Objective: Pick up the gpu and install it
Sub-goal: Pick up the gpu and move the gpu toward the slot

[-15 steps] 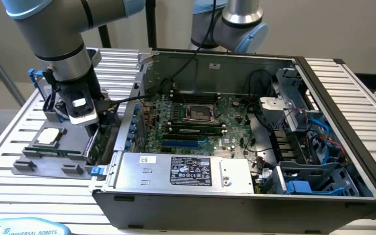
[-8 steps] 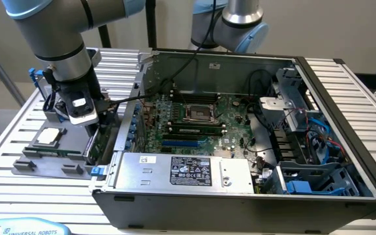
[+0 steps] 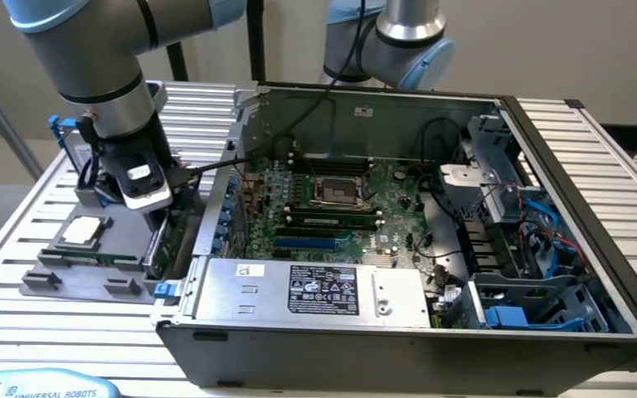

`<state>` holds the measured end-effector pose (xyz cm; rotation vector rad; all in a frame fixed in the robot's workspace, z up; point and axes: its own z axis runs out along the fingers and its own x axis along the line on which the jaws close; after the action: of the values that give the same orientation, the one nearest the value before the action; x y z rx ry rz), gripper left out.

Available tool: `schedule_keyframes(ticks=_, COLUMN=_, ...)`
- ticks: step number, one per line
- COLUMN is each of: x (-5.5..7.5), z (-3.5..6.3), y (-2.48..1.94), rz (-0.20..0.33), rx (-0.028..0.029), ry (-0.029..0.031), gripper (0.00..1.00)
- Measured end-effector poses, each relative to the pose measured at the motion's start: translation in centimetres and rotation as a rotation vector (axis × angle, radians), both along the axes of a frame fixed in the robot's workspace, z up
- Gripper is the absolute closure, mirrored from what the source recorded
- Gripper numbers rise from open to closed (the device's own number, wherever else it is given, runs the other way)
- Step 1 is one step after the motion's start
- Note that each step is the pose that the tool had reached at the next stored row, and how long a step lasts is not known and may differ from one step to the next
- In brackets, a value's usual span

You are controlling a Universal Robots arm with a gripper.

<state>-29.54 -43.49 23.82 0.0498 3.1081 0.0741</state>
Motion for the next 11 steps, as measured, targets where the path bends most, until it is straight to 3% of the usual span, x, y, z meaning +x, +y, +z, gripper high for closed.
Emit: schedule_keyframes(ticks=11, x=-0.01, z=0.02, y=0.0, rz=0.042, rx=0.0, ry=0.0001, gripper=0.73)
